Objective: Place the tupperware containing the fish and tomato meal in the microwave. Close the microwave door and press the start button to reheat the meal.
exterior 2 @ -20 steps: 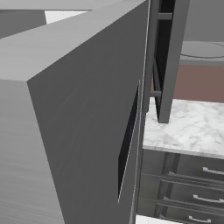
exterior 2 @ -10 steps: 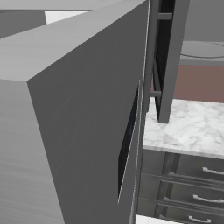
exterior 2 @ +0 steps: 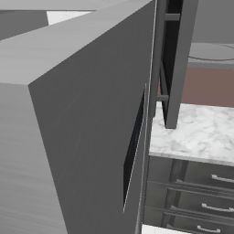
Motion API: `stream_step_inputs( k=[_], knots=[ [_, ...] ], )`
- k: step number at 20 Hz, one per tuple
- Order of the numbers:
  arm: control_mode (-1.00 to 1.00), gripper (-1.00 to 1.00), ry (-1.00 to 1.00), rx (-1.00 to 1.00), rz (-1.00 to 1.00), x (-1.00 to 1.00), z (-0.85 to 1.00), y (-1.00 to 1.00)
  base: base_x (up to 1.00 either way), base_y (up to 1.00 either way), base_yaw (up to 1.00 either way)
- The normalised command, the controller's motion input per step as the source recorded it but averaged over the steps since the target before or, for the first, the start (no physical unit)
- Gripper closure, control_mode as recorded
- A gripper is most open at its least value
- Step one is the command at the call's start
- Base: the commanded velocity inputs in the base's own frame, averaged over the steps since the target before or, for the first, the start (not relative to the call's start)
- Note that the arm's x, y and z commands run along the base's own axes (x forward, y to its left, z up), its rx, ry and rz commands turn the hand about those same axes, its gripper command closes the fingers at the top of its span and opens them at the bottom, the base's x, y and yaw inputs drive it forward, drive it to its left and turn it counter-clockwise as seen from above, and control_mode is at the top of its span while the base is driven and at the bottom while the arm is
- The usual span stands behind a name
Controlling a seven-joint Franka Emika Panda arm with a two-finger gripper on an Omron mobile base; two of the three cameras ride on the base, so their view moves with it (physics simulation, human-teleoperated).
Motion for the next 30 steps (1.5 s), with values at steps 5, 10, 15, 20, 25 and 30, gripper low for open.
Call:
stream_step_inputs(
  k=[5,10,15,20,25,30],
  knots=[
    [-1.0,-1.0,0.0,0.09,-0.13,0.36,-0.31,0.0,0.0,0.0,0.0],
    [-1.0,-1.0,0.0,0.03,-0.15,0.39,-0.25,0.0,0.0,0.0,0.0],
    [-1.0,-1.0,0.03,0.01,-0.14,0.4,-0.14,0.0,0.0,0.0,0.0],
    [-1.0,-1.0,0.06,0.02,-0.08,0.33,-0.02,0.0,0.0,0.0,0.0],
    [-1.0,-1.0,0.01,0.0,-0.02,0.28,0.0,0.0,0.0,0.0,0.0],
    [-1.0,-1.0,0.0,0.0,0.0,0.18,-0.03,0.0,0.0,0.0,0.0]
  ],
)
